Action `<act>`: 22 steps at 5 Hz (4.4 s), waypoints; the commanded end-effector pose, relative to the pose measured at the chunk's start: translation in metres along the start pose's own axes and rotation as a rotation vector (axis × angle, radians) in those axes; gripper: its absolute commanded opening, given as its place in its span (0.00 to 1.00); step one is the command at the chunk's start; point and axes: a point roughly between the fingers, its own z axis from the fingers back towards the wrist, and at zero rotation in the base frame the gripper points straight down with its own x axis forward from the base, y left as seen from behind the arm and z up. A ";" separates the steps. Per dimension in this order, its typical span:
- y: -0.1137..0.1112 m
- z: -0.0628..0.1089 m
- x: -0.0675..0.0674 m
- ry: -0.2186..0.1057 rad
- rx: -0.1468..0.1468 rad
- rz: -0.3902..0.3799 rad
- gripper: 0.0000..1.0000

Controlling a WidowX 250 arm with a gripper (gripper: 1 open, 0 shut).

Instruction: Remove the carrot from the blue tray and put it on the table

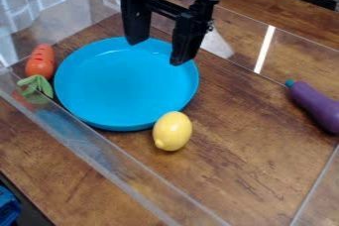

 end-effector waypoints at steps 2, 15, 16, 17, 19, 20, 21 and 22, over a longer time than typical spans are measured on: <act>0.034 -0.007 -0.020 0.017 0.004 0.106 1.00; 0.197 -0.096 0.063 -0.092 0.034 -0.280 1.00; 0.197 -0.099 0.065 -0.092 0.042 -0.287 0.00; 0.188 -0.102 0.063 -0.082 0.049 -0.297 1.00; 0.199 -0.097 0.051 -0.067 0.071 -0.365 1.00; 0.204 -0.095 0.048 -0.062 0.078 -0.386 1.00; 0.199 -0.096 0.051 -0.078 0.079 -0.365 1.00; 0.185 -0.096 0.058 -0.095 0.082 -0.346 1.00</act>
